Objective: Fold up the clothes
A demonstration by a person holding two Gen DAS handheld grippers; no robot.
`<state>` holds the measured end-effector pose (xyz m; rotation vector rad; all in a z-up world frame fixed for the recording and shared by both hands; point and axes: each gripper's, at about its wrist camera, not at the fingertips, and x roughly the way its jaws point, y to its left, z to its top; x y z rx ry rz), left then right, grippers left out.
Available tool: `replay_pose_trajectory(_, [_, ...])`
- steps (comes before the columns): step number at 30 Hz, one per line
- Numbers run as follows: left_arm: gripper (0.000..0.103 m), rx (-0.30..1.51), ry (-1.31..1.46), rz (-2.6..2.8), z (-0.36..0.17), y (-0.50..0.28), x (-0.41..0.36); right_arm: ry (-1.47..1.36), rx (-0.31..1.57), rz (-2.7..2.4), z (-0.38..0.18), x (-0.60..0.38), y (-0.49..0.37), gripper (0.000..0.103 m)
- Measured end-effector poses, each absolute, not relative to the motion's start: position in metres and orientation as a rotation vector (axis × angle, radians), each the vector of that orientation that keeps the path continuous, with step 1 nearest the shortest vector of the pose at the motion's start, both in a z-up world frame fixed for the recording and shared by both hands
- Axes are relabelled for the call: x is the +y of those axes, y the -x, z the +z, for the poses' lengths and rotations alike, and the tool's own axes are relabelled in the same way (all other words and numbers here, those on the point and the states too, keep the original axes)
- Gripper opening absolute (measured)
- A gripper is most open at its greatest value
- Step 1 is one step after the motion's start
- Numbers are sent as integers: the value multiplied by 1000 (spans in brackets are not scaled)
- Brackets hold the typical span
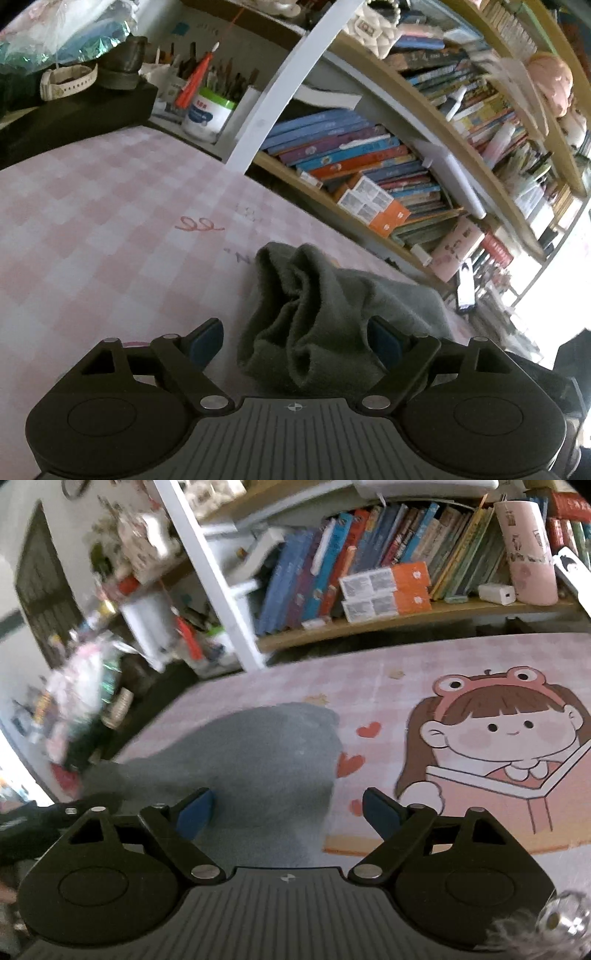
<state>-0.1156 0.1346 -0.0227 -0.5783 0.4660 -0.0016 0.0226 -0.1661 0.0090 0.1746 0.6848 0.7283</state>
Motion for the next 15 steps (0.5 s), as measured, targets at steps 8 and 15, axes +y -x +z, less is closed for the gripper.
replay_pose_trajectory(8, [87,487,580,-35,-28,108,133,-240,741,737,-7,-172,-38,89])
replay_pose_trajectory(15, [87,506,650,-84,-35,101,137,-342,795,790,-6,-186,-26,86])
